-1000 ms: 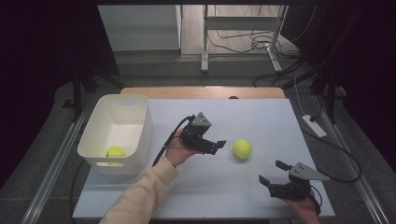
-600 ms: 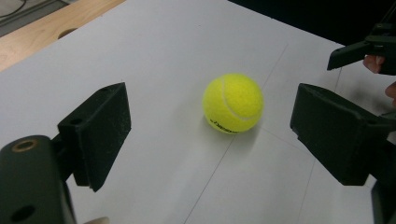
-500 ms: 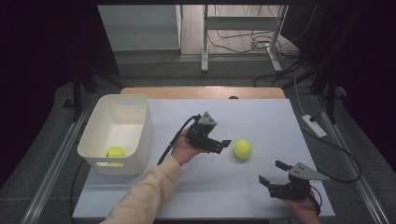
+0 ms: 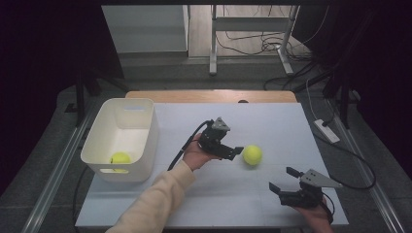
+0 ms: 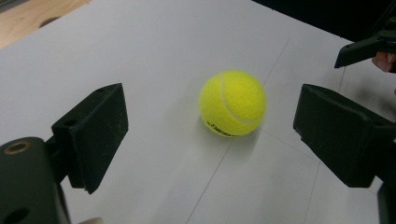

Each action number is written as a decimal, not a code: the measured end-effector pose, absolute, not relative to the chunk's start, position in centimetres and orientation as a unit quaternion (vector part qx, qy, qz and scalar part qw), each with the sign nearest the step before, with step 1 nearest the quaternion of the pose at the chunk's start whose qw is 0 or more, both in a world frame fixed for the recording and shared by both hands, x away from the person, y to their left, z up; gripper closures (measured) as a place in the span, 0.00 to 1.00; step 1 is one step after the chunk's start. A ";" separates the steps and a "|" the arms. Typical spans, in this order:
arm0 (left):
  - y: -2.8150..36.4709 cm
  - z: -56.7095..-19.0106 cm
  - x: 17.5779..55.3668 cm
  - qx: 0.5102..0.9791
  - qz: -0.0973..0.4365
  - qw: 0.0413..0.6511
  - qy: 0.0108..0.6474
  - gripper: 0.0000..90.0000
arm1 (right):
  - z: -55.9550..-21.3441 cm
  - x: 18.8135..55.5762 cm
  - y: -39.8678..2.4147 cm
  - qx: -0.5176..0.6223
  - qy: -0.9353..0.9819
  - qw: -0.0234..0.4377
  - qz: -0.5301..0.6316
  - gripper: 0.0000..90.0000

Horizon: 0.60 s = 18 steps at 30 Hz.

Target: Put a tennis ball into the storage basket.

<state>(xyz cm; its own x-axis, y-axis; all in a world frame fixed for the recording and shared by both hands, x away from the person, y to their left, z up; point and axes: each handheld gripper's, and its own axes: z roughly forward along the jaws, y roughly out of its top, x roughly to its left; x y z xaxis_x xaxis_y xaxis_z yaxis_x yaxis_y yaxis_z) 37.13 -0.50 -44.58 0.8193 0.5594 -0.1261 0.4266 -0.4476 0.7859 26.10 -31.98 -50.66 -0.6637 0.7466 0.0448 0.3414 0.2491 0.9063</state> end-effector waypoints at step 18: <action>-3.1 -45.8 37.5 0.866 0.058 0.416 0.273 0.11 | -50.7 26.1 -31.8 0.352 0.766 0.203 0.498 0.10</action>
<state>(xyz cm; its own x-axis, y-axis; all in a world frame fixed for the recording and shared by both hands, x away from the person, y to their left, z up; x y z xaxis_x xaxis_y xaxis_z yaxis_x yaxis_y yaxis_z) 37.50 -3.12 -45.83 0.8445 0.5204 -0.1269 0.4244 -0.5056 0.7512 26.15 -31.83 -50.68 -0.6700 0.7413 0.0390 0.3363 0.2563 0.9062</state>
